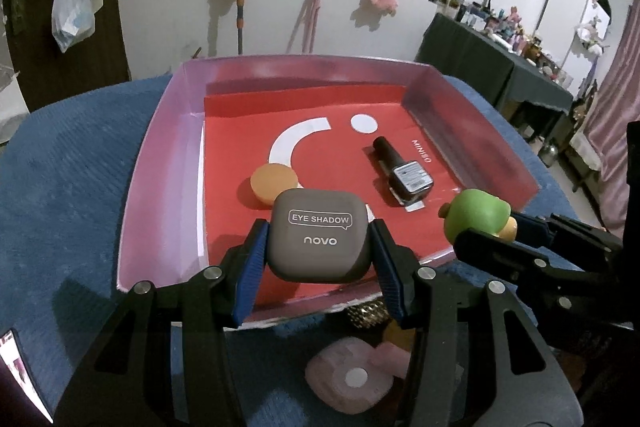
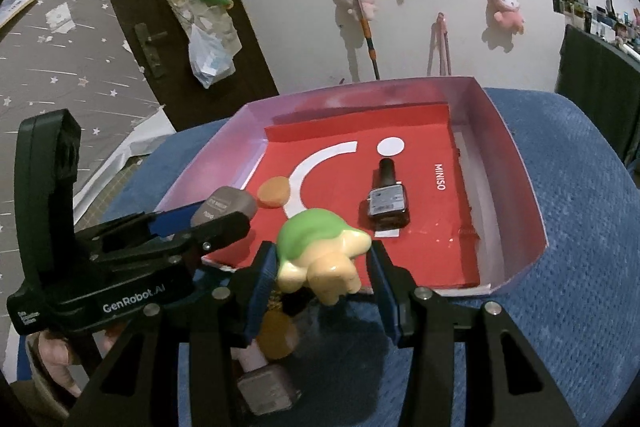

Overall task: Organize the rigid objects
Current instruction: 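Carry the eye shadow case with left gripper into the box while right gripper carries the turtle there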

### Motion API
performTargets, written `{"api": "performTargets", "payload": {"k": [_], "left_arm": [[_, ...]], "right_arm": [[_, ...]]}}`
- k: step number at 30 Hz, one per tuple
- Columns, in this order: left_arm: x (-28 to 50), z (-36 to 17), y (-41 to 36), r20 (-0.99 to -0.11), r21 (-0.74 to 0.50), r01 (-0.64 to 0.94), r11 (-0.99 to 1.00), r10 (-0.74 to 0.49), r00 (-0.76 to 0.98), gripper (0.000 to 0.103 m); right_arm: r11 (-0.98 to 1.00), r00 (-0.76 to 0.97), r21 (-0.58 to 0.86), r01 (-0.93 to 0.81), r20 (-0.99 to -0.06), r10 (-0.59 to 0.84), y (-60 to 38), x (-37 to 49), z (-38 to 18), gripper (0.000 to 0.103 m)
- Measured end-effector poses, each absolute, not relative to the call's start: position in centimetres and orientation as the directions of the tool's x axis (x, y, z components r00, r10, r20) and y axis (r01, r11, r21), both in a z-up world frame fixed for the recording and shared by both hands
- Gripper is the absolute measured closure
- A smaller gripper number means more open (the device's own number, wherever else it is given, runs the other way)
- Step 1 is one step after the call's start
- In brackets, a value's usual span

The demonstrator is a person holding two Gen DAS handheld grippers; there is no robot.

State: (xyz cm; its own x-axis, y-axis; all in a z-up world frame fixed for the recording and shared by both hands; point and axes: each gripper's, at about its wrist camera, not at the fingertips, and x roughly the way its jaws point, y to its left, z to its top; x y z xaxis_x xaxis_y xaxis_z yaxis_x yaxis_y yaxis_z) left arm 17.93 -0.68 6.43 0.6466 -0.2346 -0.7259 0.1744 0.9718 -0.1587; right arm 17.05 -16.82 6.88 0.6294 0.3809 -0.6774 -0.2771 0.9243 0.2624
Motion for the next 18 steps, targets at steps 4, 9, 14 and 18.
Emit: {"api": "performTargets", "payload": {"k": [4,9,14,18], "left_arm": [[18.9,5.5,-0.5,-0.747,-0.170,0.166,0.971,-0.237,0.621,0.055],[19.9,4.5,-0.6,-0.772,-0.164,0.161,0.973,-0.229,0.593,0.055],[20.5,3.6,-0.5,-0.786,-0.165,0.155,0.974,-0.225,0.575,0.055],[20.9,3.1,-0.6,-0.798,-0.159,0.151,0.976,-0.217,0.562,0.055]], "right_arm": [[0.926,0.604,0.267,-0.267,-0.703,0.376,-16.9,18.3,5.9,0.053],[0.933,0.577,0.255,-0.252,-0.734,0.357,-16.8,19.6,4.7,0.053],[0.940,0.547,0.250,-0.233,-0.766,0.339,-16.8,20.6,3.6,0.053],[0.948,0.549,0.219,-0.232,-0.775,0.313,-16.6,21.0,3.5,0.053]]}}
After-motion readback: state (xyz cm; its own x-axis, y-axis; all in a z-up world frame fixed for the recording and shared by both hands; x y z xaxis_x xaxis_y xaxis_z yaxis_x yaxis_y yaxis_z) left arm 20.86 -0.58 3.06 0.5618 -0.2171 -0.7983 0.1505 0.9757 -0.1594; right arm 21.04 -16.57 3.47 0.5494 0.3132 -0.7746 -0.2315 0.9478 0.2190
